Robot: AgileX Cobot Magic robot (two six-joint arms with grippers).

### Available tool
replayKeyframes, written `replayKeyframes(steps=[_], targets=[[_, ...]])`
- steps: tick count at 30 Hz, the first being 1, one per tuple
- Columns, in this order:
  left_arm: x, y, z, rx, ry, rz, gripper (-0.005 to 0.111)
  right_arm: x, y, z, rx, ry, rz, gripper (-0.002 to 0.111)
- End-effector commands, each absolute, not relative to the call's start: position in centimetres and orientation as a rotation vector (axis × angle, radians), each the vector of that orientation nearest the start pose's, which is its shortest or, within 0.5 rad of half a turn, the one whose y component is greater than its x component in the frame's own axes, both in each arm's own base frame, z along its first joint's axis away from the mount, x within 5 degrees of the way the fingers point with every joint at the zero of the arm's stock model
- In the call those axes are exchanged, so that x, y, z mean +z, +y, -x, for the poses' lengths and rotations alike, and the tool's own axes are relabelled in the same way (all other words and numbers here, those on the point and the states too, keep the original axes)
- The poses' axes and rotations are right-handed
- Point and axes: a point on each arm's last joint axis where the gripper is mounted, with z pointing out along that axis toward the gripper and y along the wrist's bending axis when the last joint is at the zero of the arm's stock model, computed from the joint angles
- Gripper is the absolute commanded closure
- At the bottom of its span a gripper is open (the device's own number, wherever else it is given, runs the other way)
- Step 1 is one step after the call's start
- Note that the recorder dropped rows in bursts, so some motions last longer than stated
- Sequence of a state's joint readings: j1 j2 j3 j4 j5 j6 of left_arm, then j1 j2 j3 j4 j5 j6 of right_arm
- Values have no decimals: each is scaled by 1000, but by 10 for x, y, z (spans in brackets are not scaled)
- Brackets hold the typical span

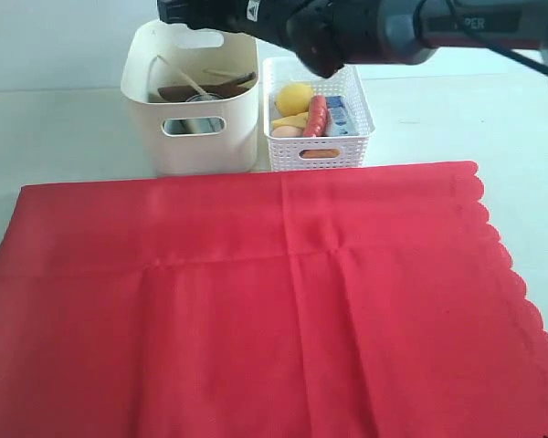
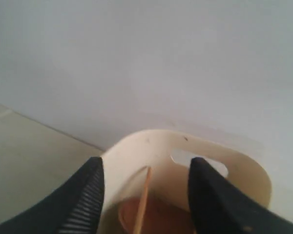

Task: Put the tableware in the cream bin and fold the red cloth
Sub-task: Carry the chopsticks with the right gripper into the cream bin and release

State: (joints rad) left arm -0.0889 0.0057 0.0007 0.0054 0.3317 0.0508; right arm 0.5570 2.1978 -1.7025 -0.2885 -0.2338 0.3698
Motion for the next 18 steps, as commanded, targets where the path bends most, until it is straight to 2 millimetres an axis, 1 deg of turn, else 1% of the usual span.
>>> replayKeyframes(steps=[1,4,5,8,10,11,14,18], targets=[[184,-5,-54,-26,1804,-124,104,261,267,-431,376,1891,490,80],[184,-5,-54,-26,1804,-124,104,267,255,-420,336,1924,508,102],[184,-5,-54,-26,1804,-124,104,268,252,-417,334,1929,507,108],[184,-5,-54,-26,1804,-124,104,267,237,-405,326,1947,502,108],[184,-5,-54,-26,1804,-124,104,262,225,-396,322,1963,497,108],[184,-5,-54,-26,1804,-124,104,256,220,-391,321,1975,498,108],[184,-5,-54,-26,1804,-124,104,248,204,-374,343,1962,492,108],[184,-5,-54,-26,1804,-124,104,239,185,-346,383,1950,473,108]])
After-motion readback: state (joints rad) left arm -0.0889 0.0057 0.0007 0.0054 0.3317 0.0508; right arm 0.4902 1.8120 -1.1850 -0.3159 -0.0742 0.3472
